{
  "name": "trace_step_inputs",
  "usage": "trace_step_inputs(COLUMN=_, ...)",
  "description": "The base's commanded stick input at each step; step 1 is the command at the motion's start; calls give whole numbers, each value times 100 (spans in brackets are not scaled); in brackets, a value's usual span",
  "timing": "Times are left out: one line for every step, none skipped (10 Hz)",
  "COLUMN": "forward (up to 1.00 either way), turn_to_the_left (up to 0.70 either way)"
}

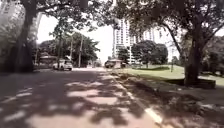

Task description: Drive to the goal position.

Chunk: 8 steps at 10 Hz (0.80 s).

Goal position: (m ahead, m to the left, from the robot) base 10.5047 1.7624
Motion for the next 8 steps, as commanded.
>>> trace_step_inputs(forward=70, turn_to_the_left=0)
trace_step_inputs(forward=70, turn_to_the_left=0)
trace_step_inputs(forward=70, turn_to_the_left=0)
trace_step_inputs(forward=70, turn_to_the_left=0)
trace_step_inputs(forward=70, turn_to_the_left=12)
trace_step_inputs(forward=70, turn_to_the_left=5)
trace_step_inputs(forward=70, turn_to_the_left=1)
trace_step_inputs(forward=70, turn_to_the_left=0)
